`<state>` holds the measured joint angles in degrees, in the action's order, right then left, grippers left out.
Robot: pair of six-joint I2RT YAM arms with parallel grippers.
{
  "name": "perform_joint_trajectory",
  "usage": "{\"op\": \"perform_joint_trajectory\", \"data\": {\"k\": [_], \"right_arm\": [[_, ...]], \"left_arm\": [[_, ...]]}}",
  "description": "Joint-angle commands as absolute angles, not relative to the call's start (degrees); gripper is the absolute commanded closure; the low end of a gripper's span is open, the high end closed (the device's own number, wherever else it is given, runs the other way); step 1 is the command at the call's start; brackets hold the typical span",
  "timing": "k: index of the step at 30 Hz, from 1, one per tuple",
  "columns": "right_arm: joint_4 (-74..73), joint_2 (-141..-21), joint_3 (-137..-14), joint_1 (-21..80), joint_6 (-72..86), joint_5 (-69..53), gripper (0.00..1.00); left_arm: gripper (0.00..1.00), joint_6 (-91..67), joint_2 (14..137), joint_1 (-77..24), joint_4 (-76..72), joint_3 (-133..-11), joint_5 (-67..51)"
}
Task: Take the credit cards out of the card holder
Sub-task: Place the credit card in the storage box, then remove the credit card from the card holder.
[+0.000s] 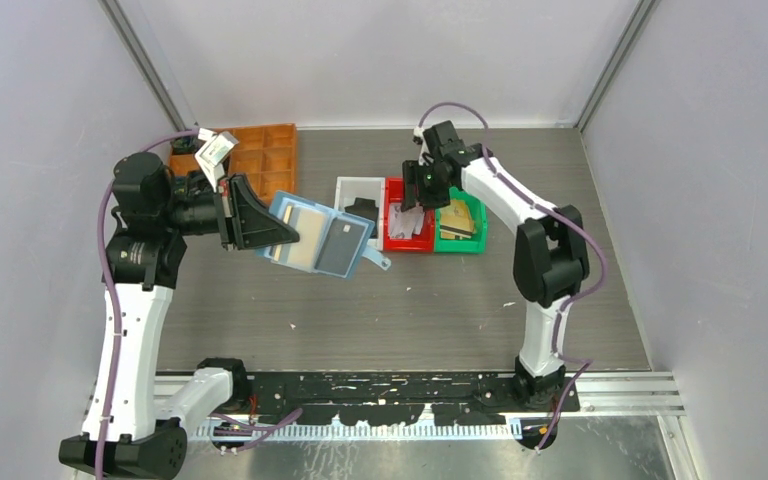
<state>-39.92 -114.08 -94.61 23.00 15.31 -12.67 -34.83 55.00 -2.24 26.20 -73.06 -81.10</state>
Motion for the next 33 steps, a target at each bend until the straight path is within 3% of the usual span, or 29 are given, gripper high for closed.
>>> {"op": "perform_joint_trajectory", "data": {"k": [1, 8, 15, 17, 22, 26, 31, 33], "right_arm": [[-39.6, -99.1, -98.0, 25.1, 15.4, -11.6, 0.36], [-25.6, -82.7, -91.3, 25.2, 23.1, -33.4, 0.11], [12.7, -75.6, -77.7, 27.4, 49.3, -54.2, 0.02], [13.3, -74.9, -76.7, 31.0, 48.8, -55.0, 0.02], [-2.2, -75.5, -78.7, 37.8, 34.5, -52.9, 0.02], [1.7, -75.3, -76.6, 39.6, 36.1, -54.6, 0.08], [5.2, -74.2, -73.7, 41.5, 38.9, -54.8, 0.32], [5.6, -74.1, -73.0, 42.1, 39.4, -54.2, 0.48]], "left_arm": [[1.0, -25.8, 54.0, -2.2, 33.5, -76.9, -79.3], [1.0, -17.5, 53.2, -2.2, 42.3, -77.3, -78.4], [1.0, -15.6, 53.0, -2.1, 44.9, -77.0, -79.4], [1.0, -15.6, 53.0, -2.1, 44.9, -76.9, -79.5], [1.0, -16.6, 53.6, -2.2, 44.9, -77.1, -80.8], [1.0, -17.5, 53.5, -2.2, 44.3, -77.2, -80.9], [1.0, -17.1, 53.4, -2.1, 44.0, -77.1, -78.0], [1.0, -16.8, 53.5, -2.1, 44.0, -77.0, -76.1]]}}
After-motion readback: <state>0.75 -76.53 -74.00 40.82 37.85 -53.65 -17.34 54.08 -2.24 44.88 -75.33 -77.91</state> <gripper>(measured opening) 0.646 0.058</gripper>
